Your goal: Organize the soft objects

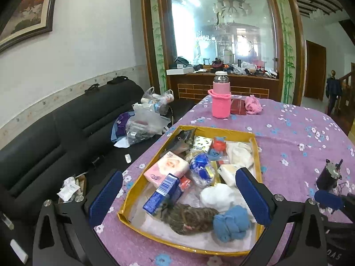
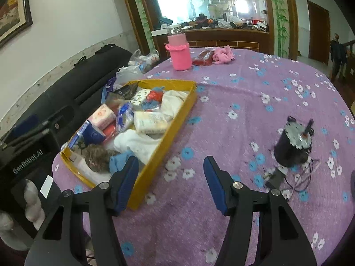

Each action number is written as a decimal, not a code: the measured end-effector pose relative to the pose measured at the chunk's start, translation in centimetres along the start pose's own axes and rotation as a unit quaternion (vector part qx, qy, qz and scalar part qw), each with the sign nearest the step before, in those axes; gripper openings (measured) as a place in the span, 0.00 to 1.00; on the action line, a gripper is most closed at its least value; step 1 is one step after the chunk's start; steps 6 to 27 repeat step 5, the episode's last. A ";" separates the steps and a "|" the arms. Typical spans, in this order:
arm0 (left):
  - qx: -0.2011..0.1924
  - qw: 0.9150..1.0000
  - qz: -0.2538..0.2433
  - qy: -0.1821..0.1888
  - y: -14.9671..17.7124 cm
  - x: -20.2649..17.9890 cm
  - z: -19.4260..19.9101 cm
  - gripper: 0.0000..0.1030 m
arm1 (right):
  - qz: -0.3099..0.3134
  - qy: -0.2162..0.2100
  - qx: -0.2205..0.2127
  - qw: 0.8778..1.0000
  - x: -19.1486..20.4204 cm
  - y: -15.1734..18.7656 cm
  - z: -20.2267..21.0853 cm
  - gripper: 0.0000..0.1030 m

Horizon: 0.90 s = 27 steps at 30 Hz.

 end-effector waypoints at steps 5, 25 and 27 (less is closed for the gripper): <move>0.002 1.000 -0.015 -0.003 -0.1 -0.9 2.3 1.00 | -0.002 -0.004 -0.004 1.000 -0.3 0.7 0.9 0.58; 0.002 1.000 -0.015 -0.003 -0.1 -0.9 2.3 1.00 | -0.002 -0.004 -0.004 1.000 -0.3 0.7 0.9 0.58; 0.002 1.000 -0.015 -0.003 -0.1 -0.9 2.3 1.00 | -0.002 -0.004 -0.004 1.000 -0.3 0.7 0.9 0.58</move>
Point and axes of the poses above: each gripper's, at about its wrist camera, not at the fingertips, and z roughly against the way its jaws point, x to its left, y to its underside, the point moved 1 cm from there along -z, roughly the way its jaws point, and after that the axes turned 1 degree about x, right-handed, at the moved point
